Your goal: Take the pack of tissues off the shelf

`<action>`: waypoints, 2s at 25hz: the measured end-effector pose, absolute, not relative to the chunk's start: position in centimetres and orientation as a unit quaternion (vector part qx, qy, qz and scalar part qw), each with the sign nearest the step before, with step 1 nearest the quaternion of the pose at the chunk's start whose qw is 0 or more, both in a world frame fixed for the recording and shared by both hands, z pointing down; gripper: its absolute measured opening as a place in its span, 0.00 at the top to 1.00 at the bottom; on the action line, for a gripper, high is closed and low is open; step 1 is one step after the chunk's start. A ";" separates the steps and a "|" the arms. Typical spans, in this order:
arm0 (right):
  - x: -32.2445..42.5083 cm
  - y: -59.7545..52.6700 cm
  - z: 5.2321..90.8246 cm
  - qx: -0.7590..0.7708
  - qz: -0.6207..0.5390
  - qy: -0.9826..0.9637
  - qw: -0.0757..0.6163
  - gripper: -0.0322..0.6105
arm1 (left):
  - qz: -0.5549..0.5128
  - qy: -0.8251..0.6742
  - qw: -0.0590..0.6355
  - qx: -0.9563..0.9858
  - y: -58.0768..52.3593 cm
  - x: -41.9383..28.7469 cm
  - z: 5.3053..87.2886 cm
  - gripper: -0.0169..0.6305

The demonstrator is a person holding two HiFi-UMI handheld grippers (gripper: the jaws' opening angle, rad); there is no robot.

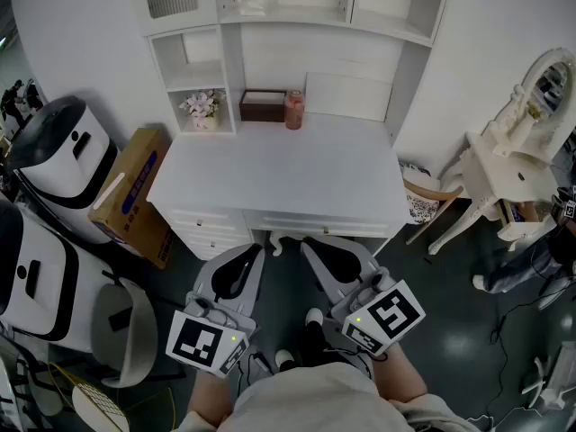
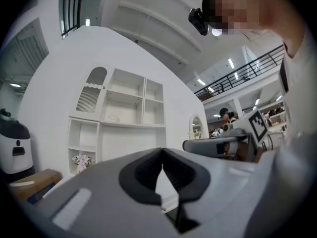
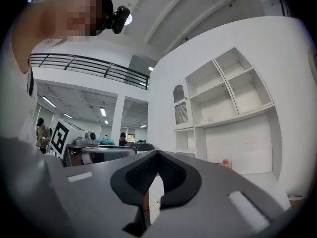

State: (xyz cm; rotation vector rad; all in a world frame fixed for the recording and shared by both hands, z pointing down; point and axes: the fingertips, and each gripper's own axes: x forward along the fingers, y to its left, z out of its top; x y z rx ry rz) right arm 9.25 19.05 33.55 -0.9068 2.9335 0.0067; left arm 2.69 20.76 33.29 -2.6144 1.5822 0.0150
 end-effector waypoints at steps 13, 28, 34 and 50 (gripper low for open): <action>9.2 19.3 33.6 -0.292 0.001 0.956 0.034 0.95 | 0.011 0.516 0.040 -0.856 20.6 2.9 33.4 0.97; 8.8 13.1 33.7 -0.290 0.002 0.956 0.041 0.95 | 0.026 0.521 0.033 -0.853 14.2 2.6 33.5 0.97; 8.7 8.5 33.2 -0.280 0.017 0.959 0.043 0.95 | 0.022 0.539 0.070 -0.839 9.6 2.4 32.7 0.97; 10.5 -1.8 32.2 -0.252 0.049 0.965 0.047 0.92 | 0.019 0.540 0.103 -0.835 -1.0 5.4 31.2 0.97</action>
